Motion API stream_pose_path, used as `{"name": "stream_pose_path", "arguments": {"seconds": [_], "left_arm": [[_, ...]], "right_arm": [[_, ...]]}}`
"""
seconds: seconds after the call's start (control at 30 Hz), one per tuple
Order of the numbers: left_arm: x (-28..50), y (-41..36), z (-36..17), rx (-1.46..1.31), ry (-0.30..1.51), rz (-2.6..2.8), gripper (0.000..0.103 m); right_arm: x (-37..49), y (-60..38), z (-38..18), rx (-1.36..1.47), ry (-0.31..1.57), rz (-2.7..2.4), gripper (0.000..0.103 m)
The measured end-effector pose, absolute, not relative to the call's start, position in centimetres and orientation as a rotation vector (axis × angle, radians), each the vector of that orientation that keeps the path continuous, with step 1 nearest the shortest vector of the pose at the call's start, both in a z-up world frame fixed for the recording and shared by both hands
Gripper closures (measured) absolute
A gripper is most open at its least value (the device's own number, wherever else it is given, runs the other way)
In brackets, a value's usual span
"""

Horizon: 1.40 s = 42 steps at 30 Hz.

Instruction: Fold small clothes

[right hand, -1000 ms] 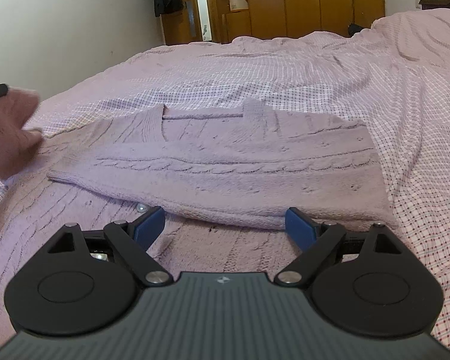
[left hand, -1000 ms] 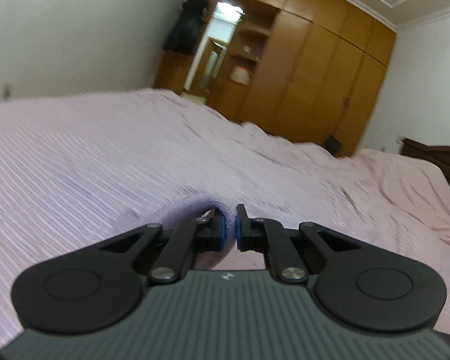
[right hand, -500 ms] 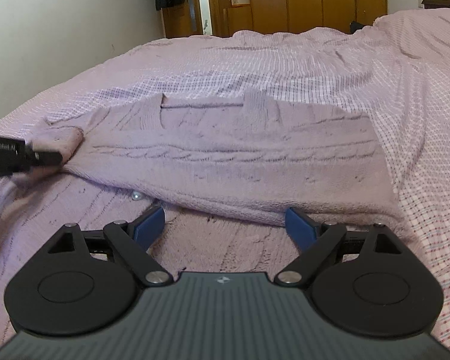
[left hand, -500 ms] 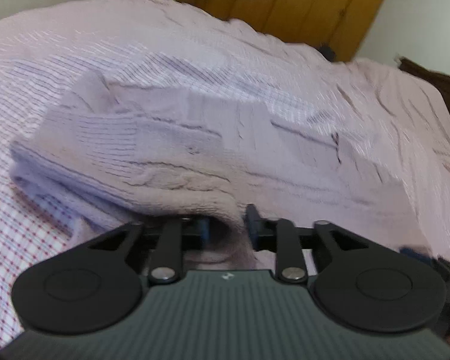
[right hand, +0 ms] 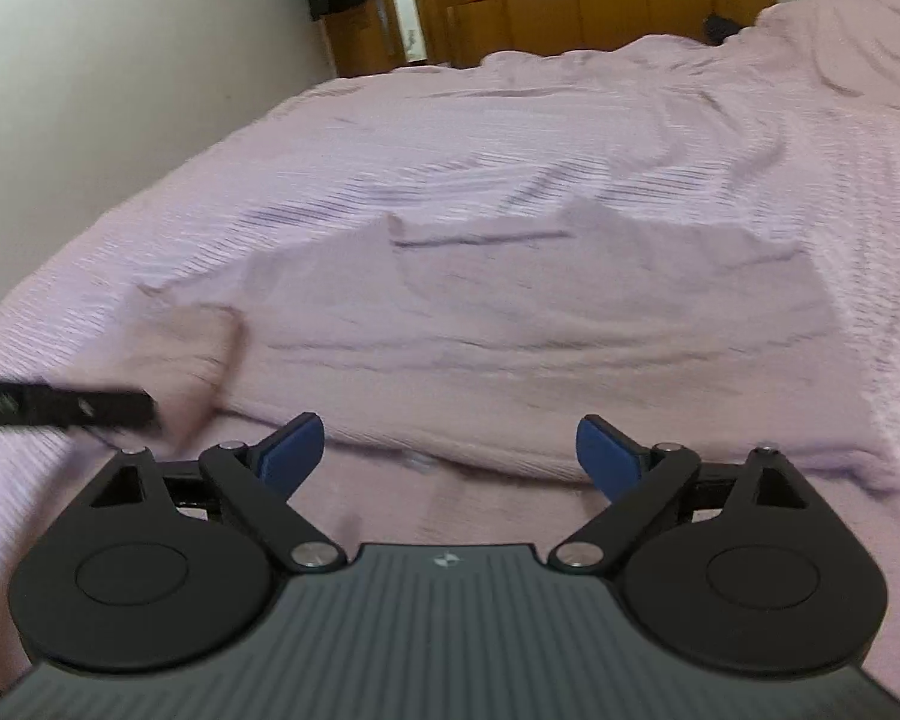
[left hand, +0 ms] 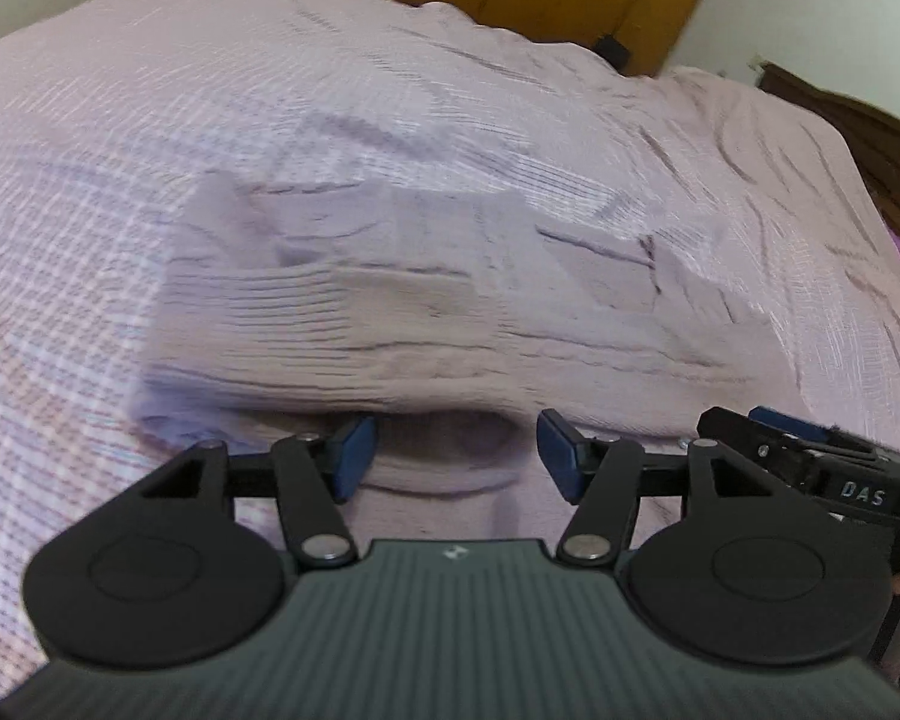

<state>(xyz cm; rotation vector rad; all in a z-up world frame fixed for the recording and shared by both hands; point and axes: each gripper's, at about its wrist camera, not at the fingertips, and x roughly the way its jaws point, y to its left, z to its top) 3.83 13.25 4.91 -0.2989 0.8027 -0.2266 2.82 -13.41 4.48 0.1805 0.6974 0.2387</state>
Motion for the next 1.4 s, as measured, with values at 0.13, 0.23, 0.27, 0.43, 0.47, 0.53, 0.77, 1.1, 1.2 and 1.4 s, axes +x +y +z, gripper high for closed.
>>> {"name": "stream_pose_path", "arguments": {"seconds": [0.13, 0.23, 0.27, 0.43, 0.47, 0.53, 0.77, 1.1, 1.2, 1.4], "left_arm": [[3.5, 15.7, 5.4, -0.395, 0.787, -0.193, 0.043], [3.2, 16.5, 5.9, -0.405, 0.758, -0.153, 0.043], [3.2, 16.6, 5.8, -0.404, 0.761, -0.151, 0.043], [3.5, 17.2, 5.4, -0.414, 0.773, -0.141, 0.043], [3.5, 17.4, 5.3, -0.422, 0.773, -0.14, 0.043], [3.6, 17.9, 5.3, -0.447, 0.767, -0.141, 0.043], [3.1, 19.2, 5.6, -0.491, 0.701, -0.078, 0.043], [1.9, 20.5, 6.8, -0.534, 0.575, -0.005, 0.043], [1.8, 20.7, 6.8, -0.547, 0.577, 0.006, 0.043], [2.0, 19.7, 6.6, -0.53, 0.592, -0.023, 0.043]], "right_arm": [[4.6, -9.7, 5.0, 0.248, 0.742, 0.307, 0.008], [6.2, -6.6, 5.1, 0.251, 0.772, 0.342, 0.008], [6.9, -5.6, 5.0, 0.245, 0.78, 0.35, 0.008], [9.6, -2.2, 4.0, 0.204, 0.826, 0.346, 0.016], [10.0, -1.8, 3.7, 0.204, 0.841, 0.337, 0.023], [10.4, -1.6, 3.1, 0.216, 0.854, 0.332, 0.031], [11.4, -0.6, 3.1, 0.243, 0.884, 0.401, 0.082], [9.5, -1.8, 9.6, 0.193, 0.689, 0.387, 0.096], [8.5, -3.2, 12.0, 0.194, 0.618, 0.344, 0.096], [7.8, -6.8, 15.0, 0.163, 0.54, 0.261, 0.096]]}}
